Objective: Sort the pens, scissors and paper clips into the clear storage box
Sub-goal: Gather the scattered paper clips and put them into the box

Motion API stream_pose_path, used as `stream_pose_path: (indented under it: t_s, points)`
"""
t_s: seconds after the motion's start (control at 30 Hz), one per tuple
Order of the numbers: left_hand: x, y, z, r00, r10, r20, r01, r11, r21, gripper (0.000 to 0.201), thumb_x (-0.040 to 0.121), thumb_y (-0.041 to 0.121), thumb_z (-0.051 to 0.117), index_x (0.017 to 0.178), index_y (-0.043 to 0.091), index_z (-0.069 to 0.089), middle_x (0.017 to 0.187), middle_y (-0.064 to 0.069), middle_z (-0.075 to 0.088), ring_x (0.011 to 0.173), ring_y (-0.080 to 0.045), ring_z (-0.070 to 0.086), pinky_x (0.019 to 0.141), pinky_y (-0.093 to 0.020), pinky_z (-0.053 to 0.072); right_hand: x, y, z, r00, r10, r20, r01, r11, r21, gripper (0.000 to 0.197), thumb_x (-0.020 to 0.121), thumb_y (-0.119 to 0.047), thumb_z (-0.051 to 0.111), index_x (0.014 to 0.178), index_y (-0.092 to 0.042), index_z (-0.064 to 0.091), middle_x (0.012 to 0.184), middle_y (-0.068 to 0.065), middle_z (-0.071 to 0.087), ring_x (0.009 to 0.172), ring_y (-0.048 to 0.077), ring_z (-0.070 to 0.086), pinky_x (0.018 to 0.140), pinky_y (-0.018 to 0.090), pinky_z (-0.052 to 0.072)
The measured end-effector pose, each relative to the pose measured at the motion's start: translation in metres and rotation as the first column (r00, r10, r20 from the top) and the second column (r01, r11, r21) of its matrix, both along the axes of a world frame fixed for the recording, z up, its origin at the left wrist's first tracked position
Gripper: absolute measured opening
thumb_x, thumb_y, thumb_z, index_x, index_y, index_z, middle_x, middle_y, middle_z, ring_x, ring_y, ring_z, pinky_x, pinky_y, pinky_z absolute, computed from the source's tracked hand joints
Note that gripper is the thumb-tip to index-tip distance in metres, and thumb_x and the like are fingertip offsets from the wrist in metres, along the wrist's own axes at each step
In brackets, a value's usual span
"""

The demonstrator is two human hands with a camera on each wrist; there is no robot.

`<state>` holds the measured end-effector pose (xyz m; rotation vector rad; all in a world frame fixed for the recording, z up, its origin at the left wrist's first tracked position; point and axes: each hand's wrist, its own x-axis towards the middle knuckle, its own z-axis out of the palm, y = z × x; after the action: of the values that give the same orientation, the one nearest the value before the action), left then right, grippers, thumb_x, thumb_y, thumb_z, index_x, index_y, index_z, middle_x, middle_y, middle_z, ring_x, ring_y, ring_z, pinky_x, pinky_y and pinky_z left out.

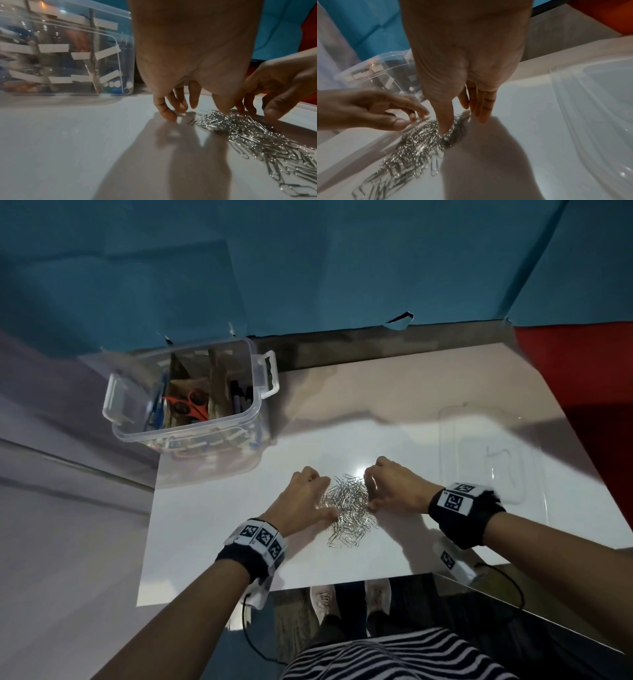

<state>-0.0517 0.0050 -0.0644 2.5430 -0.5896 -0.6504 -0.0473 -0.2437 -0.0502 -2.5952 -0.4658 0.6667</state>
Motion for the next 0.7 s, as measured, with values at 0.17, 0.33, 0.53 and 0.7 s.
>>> stream_pose_path:
  t_s: [0.17, 0.33, 0.53, 0.7]
  points:
    - [-0.004, -0.026, -0.004, 0.998, 0.034, 0.054, -0.033, 0.999, -0.027, 0.042, 0.080, 0.036, 0.078, 0.111, 0.018, 0.057, 0.105, 0.001, 0.045, 0.097, -0.022, 0.049, 0.084, -0.038, 0.046, -0.001, 0.030, -0.010, 0.999, -0.021, 0.033, 0.019, 0.998, 0.068, 0.014, 0.084, -0.019, 0.067, 0.097, -0.016, 0.064, 0.093, 0.001, 0.051, 0.082, 0.020, 0.051, 0.073, 0.031, 0.041]
    - [0.009, -0.037, 0.003, 0.987, 0.147, 0.067, -0.144, 0.988, -0.047, 0.013, 0.084, 0.022, 0.073, 0.095, 0.018, 0.066, 0.086, 0.003, 0.056, 0.089, -0.025, 0.059, 0.074, -0.032, 0.040, 0.012, 0.042, -0.010, 0.993, -0.085, 0.076, 0.081, 0.995, 0.062, 0.008, 0.082, -0.012, 0.063, 0.085, -0.012, 0.069, 0.085, 0.008, 0.068, 0.081, 0.027, 0.062, 0.073, 0.037, 0.049]
    - [0.026, -0.029, 0.007, 0.965, 0.261, 0.005, -0.260, 0.965, -0.030, 0.013, 0.086, 0.009, 0.066, 0.092, 0.015, 0.077, 0.090, -0.006, 0.075, 0.089, -0.024, 0.068, 0.085, -0.039, 0.055, 0.031, 0.033, -0.004, 0.983, -0.183, 0.019, 0.180, 0.979, 0.097, 0.010, 0.079, -0.015, 0.066, 0.078, -0.019, 0.075, 0.080, 0.000, 0.073, 0.082, 0.020, 0.064, 0.077, 0.034, 0.054]
    - [0.022, -0.030, 0.009, 0.979, 0.194, -0.057, -0.195, 0.981, -0.013, 0.035, 0.082, 0.029, 0.077, 0.109, 0.014, 0.059, 0.107, -0.007, 0.058, 0.096, -0.025, 0.054, 0.079, -0.037, 0.046, 0.034, 0.038, 0.004, 0.997, -0.071, -0.031, 0.072, 0.997, 0.018, 0.018, 0.082, -0.028, 0.073, 0.091, -0.013, 0.069, 0.092, 0.002, 0.065, 0.083, 0.020, 0.058, 0.077, 0.036, 0.049]
